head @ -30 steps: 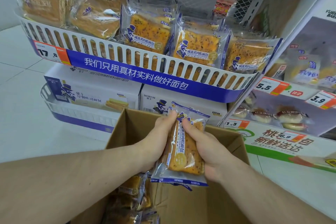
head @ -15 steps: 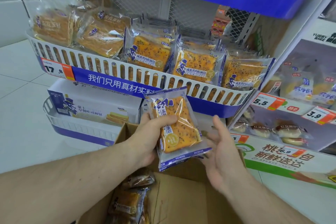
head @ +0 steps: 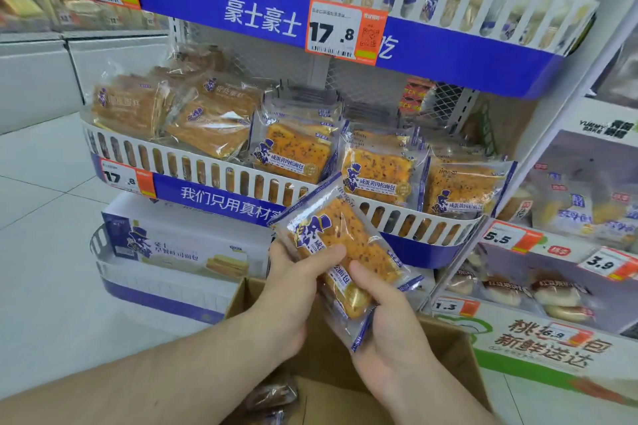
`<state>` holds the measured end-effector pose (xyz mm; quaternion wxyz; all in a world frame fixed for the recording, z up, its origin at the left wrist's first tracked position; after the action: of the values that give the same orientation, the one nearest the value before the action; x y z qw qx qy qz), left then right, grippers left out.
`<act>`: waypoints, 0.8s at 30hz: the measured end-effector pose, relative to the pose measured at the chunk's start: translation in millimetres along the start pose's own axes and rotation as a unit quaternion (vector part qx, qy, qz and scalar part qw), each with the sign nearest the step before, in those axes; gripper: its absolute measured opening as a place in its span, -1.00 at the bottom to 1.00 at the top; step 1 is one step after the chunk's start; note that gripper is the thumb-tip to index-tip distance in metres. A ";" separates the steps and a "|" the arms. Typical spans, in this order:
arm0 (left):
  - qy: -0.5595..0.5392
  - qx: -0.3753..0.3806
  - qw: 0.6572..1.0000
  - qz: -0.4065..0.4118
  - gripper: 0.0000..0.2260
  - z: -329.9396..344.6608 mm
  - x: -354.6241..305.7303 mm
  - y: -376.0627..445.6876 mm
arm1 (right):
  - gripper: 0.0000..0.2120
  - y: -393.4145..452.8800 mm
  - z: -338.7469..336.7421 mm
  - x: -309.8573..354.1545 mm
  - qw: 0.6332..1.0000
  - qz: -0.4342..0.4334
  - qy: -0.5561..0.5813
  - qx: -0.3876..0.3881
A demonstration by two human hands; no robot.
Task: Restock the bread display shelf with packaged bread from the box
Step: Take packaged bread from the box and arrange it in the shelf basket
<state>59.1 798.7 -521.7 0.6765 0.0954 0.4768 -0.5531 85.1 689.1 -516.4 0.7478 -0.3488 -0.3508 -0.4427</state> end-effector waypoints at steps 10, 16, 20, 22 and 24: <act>0.163 0.111 0.980 -0.035 -0.41 -4.0 -60.5 5.4 | 0.01 23.5 -6.6 66.3 0.988 -0.063 -0.134 0.034; 0.268 0.134 0.954 -0.004 -0.64 11.4 -102.1 -1.4 | -0.39 31.3 35.1 113.7 0.963 -0.105 -0.215 0.125; 0.282 0.080 0.956 0.000 -0.80 7.8 -105.8 3.9 | -0.59 41.1 45.9 107.4 0.967 -0.071 -0.204 0.137; 0.284 0.060 0.957 0.002 -0.76 2.6 -103.5 8.0 | -0.71 44.4 46.4 96.9 0.968 -0.056 -0.206 0.135; 0.275 0.046 0.960 -0.005 -0.71 -0.8 -101.2 12.2 | -0.81 46.5 45.8 86.5 0.971 -0.036 -0.203 0.123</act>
<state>75.6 870.3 -451.1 0.5119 0.2727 0.6185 -0.5301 148.7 708.0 -430.7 0.6819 -0.3240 -0.5593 -0.3424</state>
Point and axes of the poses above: each hand's wrist, its own y-axis towards the middle knuckle, its own z-axis out of the palm, x = y × z, the point moved 8 cm from there along y, towards the middle knuckle, and after that the axes turned 13 degrees about -z, right-handed, at the moved point
